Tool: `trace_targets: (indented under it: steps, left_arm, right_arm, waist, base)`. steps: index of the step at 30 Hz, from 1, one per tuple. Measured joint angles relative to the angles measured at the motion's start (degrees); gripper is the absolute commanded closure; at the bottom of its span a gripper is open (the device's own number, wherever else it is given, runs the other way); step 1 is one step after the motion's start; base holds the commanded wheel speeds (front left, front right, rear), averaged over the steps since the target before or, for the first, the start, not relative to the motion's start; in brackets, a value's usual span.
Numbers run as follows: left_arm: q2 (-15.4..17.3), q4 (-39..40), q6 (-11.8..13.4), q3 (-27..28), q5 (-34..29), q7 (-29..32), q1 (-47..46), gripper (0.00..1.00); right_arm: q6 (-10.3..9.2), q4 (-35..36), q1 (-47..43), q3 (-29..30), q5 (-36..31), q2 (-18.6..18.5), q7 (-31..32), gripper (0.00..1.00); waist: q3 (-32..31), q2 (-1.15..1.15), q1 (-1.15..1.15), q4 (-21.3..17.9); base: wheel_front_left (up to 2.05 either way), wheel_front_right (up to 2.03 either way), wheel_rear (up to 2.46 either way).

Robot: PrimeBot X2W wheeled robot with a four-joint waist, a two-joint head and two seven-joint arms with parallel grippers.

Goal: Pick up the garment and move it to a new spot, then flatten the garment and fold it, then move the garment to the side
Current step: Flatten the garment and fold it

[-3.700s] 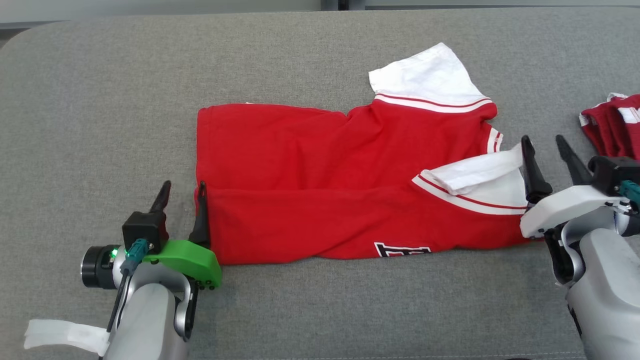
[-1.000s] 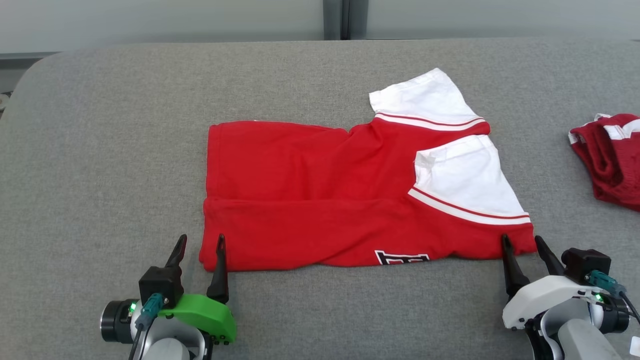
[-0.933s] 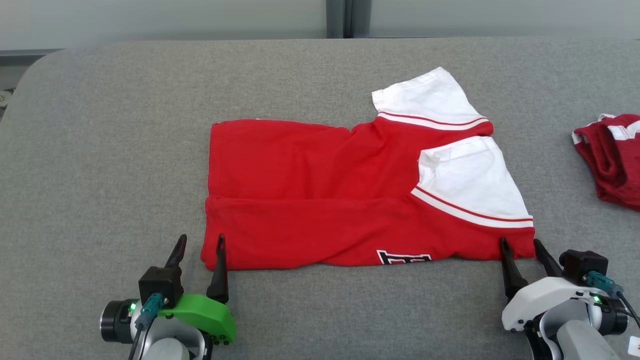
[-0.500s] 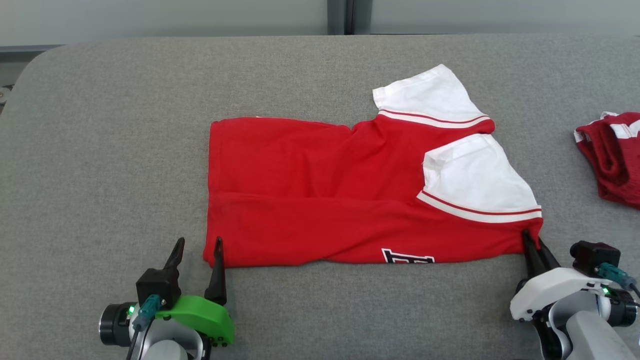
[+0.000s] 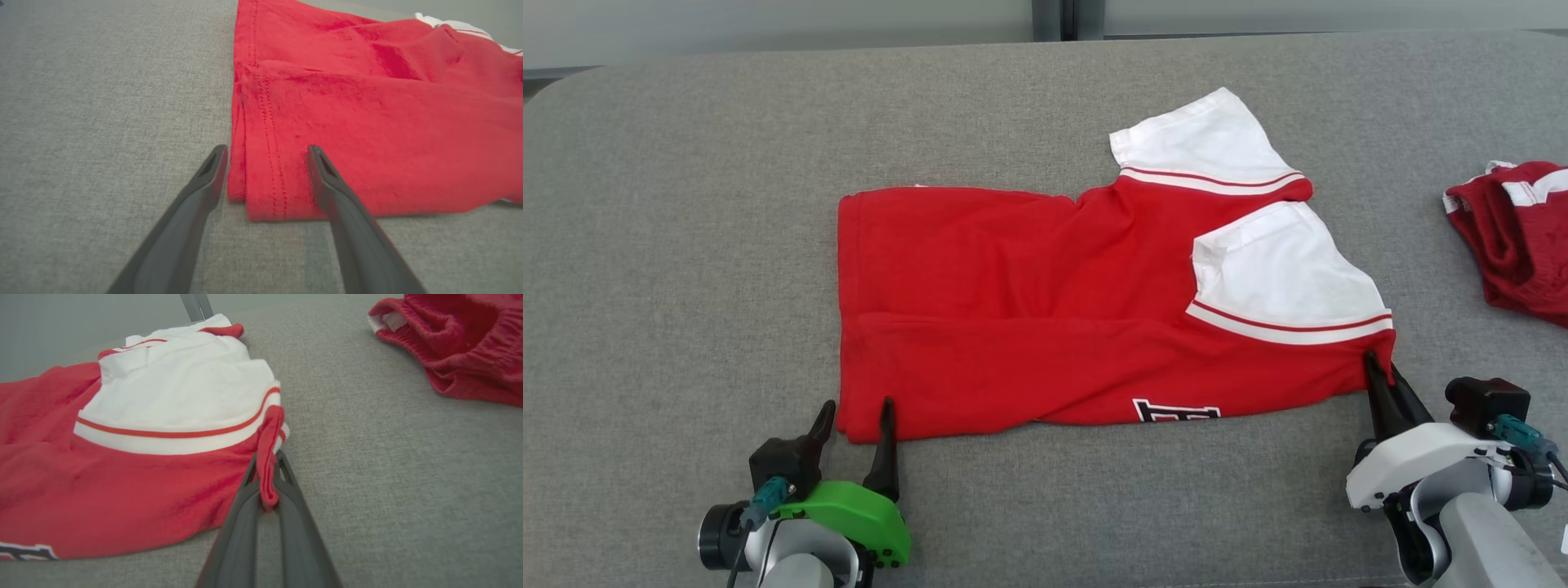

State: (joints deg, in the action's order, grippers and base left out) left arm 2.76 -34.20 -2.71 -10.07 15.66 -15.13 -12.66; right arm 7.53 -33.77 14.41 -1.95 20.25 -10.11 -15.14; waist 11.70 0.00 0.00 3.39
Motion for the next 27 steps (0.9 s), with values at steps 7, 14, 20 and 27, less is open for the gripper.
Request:
trace_targets:
  steps: [7,14,20,27]
  left_arm:
    - [0.0,-3.5,1.7,-0.6,0.9,0.0,-1.0,0.37]
    - [0.0,-5.3,0.7,-1.7,1.5,-0.1,-1.4,1.00]
    - [0.0,-5.1,0.6,-1.0,1.4,0.0,-0.7,1.00]
    - [-0.1,-6.4,0.4,1.1,0.0,0.0,3.3,1.00]
  right_arm:
    - [0.00,1.3,0.0,-0.3,0.0,-0.5,0.0,1.00]
    - [0.00,1.6,-0.1,-0.4,0.2,-0.5,0.0,1.00]
    - [0.00,1.3,-1.1,-0.3,0.3,-0.1,0.0,1.00]
    - [0.01,-0.4,-3.9,-0.7,0.8,0.5,0.0,1.00]
  waist:
    - [0.3,0.00,0.00,-0.6]
    - [-0.1,0.00,0.00,-0.7]
    - [-1.6,0.00,0.00,-0.5]
    - [-5.5,0.00,0.00,-0.4]
  base:
    - [0.00,0.00,0.00]
    - [0.00,0.00,0.00]
    - [0.00,0.00,0.00]
    - [0.00,0.00,0.00]
